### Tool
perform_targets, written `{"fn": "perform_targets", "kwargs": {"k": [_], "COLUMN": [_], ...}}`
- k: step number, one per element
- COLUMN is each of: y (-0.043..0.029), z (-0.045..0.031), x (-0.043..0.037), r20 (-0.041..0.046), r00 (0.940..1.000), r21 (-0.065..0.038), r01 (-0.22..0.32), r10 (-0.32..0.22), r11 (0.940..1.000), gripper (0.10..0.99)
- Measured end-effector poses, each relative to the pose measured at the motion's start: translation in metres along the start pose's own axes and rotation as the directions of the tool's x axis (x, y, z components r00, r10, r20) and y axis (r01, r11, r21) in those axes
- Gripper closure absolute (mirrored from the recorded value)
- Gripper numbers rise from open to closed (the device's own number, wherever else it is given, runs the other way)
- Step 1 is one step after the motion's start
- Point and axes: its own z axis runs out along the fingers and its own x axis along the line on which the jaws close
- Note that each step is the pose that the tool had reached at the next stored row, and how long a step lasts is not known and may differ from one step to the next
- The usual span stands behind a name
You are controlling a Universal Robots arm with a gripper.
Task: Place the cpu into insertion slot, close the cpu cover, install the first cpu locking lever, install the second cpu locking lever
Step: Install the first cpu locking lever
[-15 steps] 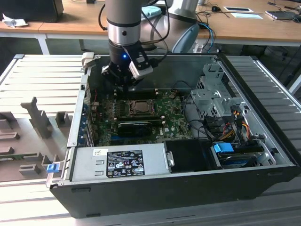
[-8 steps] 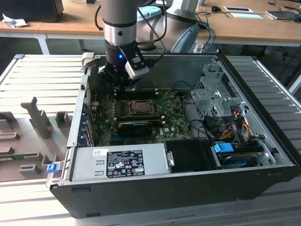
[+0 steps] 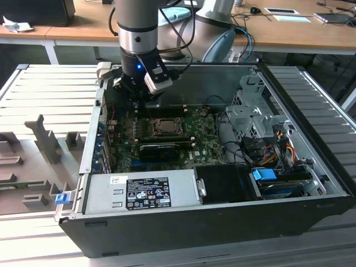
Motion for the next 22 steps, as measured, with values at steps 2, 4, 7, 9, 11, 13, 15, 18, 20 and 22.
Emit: {"fn": "perform_targets", "kwargs": {"k": [2, 4, 7, 9, 11, 13, 15, 18, 20, 22], "y": [0.0, 0.0005, 0.0022, 0.0039, 0.0049, 0.0063, 0.0077, 0.009, 0.0103, 0.0109], "z": [0.0, 0.0001, 0.0001, 0.0002, 0.0003, 0.0003, 0.0004, 0.0004, 0.0005, 0.0005], "x": [0.0021, 0.0028, 0.0037, 0.0041, 0.0043, 0.0043, 0.0044, 0.0045, 0.0046, 0.0046], "r20": [0.0, 0.0, 0.0, 0.0, 0.0001, 0.0, 0.0, 0.0, 0.0, 0.0], "r00": [1.0, 1.0, 1.0, 1.0, 1.0, 1.0, 1.0, 1.0, 1.0, 1.0], "r21": [0.0, 0.0, 0.0, 0.0, 0.0, 0.0, 0.0, 0.0, 0.0, 0.0], "r01": [0.0, 0.0, 0.0, 0.0, 0.0, 0.0, 0.0, 0.0, 0.0, 0.0], "r10": [0.0, 0.0, 0.0, 0.0, 0.0, 0.0, 0.0, 0.0, 0.0, 0.0], "r11": [1.0, 1.0, 1.0, 1.0, 1.0, 1.0, 1.0, 1.0, 1.0, 1.0], "gripper": [0.98, 0.98, 0.98, 0.98, 0.98, 0.98, 0.98, 0.98, 0.98, 0.98]}}
